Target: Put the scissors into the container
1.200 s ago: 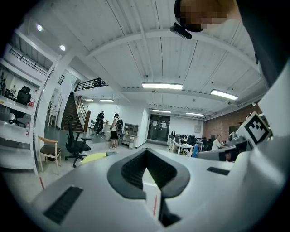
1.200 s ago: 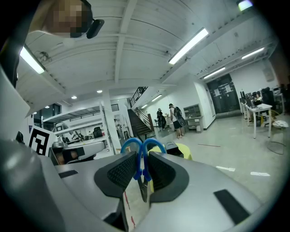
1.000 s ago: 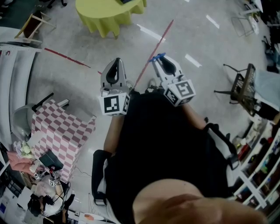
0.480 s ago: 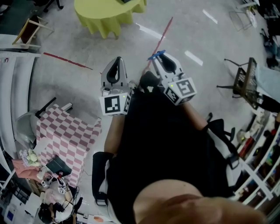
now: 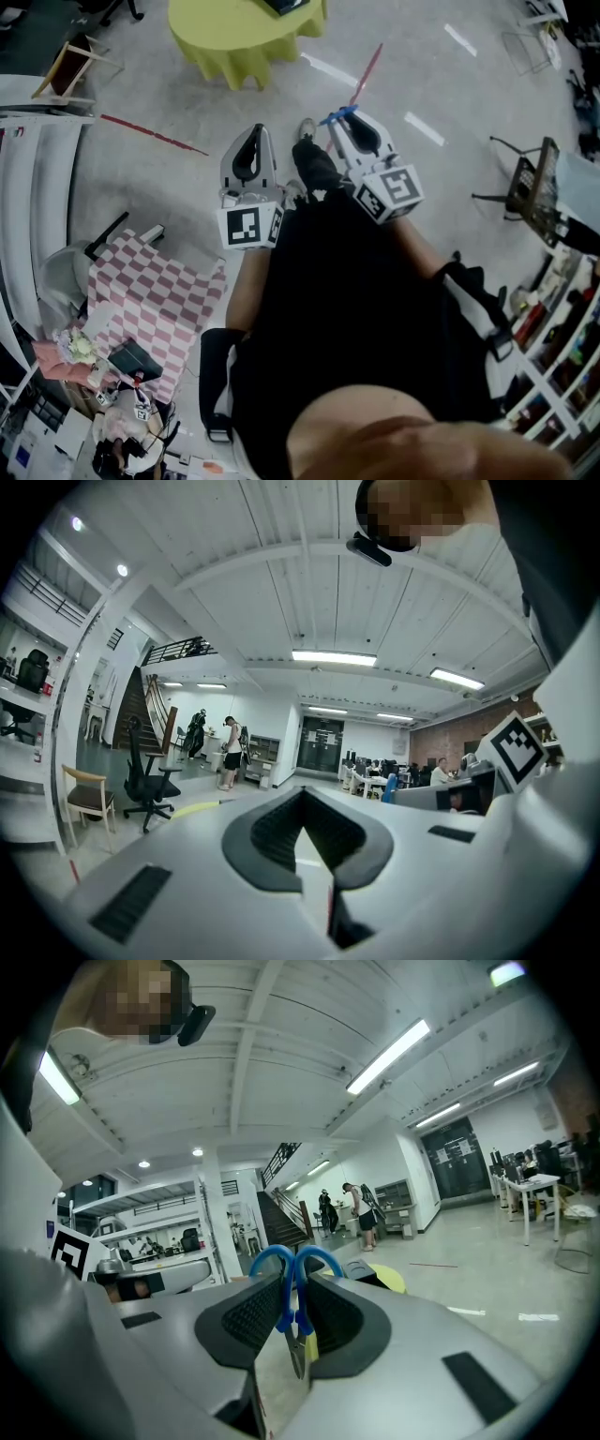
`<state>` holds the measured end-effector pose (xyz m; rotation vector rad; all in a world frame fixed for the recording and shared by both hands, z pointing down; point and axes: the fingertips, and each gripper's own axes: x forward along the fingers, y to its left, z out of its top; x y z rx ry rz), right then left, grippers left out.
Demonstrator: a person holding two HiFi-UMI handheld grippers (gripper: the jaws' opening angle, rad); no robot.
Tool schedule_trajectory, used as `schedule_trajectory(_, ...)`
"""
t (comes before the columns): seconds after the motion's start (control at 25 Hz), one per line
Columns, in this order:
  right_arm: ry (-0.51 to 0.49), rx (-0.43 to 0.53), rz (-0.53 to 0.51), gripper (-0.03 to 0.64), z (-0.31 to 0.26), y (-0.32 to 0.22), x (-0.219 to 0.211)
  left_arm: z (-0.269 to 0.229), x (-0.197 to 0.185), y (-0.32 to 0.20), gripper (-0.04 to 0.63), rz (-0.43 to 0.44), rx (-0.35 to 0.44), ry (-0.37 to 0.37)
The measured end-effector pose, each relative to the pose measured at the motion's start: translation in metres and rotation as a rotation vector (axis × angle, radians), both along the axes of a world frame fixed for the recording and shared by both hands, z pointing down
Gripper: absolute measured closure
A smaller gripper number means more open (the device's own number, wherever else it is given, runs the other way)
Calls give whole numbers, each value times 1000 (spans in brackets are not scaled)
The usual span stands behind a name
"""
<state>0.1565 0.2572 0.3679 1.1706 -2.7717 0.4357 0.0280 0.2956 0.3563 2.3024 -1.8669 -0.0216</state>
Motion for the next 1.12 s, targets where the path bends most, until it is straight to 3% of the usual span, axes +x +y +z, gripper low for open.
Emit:
schedule_trajectory(0.72, 9, -26, -30, 535, 3, -188, -31, 0, -24, -196, 597, -8, -36, -18)
schedule_trajectory(1.12, -8, -35, -23, 534, 6, -267, -33, -6, -28, -261, 597, -27, -34, -29)
